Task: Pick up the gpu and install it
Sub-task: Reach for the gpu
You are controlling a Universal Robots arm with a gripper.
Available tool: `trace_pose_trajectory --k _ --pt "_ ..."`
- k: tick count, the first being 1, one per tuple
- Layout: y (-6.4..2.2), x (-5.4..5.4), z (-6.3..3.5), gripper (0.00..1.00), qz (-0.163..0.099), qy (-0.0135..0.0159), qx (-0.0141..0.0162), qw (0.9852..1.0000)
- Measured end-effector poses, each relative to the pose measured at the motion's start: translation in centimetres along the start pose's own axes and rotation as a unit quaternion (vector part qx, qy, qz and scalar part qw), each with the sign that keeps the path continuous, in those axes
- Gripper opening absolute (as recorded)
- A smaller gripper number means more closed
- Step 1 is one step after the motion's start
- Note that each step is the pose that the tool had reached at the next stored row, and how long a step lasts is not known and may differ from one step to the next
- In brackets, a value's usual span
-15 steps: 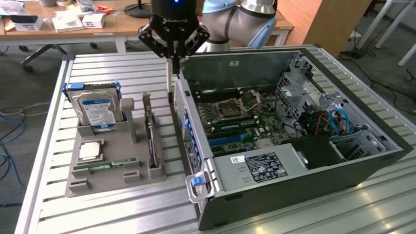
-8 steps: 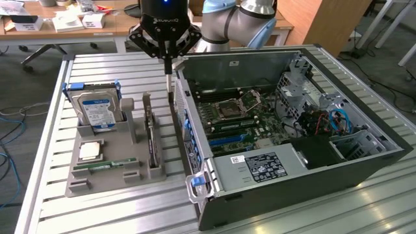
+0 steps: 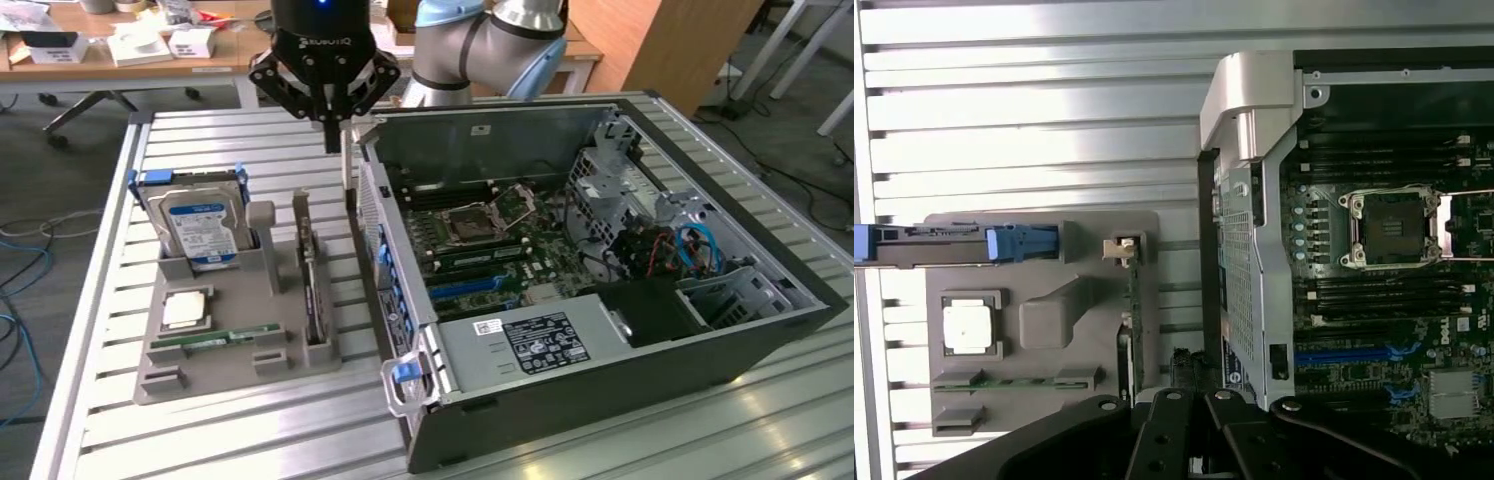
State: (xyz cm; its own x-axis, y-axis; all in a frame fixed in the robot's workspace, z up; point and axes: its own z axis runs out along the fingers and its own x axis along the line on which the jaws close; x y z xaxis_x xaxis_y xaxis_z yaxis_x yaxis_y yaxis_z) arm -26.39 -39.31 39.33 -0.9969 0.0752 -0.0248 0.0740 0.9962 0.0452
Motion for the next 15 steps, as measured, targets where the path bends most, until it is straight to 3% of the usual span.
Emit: trace_pose_trajectory --k 15 --pt "-0.1 2.4 -0.07 0.11 0.0 0.0 0.0 1.0"
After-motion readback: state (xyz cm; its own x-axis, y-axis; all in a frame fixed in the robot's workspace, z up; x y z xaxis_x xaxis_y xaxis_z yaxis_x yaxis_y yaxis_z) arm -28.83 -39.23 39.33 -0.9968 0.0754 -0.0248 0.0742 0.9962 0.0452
